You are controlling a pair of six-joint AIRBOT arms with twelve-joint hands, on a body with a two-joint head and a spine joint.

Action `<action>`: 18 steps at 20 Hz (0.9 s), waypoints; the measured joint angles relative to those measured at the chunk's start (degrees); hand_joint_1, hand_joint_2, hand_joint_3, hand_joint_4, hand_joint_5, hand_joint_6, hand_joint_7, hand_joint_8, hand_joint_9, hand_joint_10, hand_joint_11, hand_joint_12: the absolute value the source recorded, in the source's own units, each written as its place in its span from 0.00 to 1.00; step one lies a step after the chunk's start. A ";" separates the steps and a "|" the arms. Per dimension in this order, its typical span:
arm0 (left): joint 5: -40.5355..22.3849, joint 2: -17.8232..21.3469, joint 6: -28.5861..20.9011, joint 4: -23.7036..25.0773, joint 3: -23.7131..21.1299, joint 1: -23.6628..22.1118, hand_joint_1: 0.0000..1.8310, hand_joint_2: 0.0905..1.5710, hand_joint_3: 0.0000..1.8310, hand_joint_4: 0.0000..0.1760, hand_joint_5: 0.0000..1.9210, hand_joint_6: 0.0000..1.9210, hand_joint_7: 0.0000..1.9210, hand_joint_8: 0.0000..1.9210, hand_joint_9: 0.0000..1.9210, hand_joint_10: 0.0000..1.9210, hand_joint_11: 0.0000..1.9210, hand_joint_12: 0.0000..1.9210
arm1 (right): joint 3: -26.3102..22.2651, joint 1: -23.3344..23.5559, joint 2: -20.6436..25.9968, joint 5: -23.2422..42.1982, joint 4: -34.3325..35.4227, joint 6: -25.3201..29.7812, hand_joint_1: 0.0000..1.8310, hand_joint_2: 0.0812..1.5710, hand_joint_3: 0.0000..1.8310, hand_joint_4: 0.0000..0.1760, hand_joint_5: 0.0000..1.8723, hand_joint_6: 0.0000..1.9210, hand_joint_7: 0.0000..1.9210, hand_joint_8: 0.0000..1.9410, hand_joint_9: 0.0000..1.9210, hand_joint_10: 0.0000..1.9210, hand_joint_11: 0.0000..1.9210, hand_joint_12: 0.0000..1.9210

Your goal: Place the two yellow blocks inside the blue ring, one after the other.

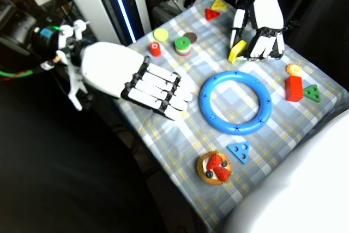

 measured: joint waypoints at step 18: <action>11.72 -18.12 3.74 -5.29 19.85 -15.10 0.65 0.75 0.00 0.00 0.42 0.64 0.43 0.72 0.39 0.94 0.11 1.00 | 0.11 -0.35 -0.13 0.74 0.48 0.00 0.25 0.84 0.00 0.15 0.00 0.00 0.00 0.00 0.00 0.00 0.00 0.00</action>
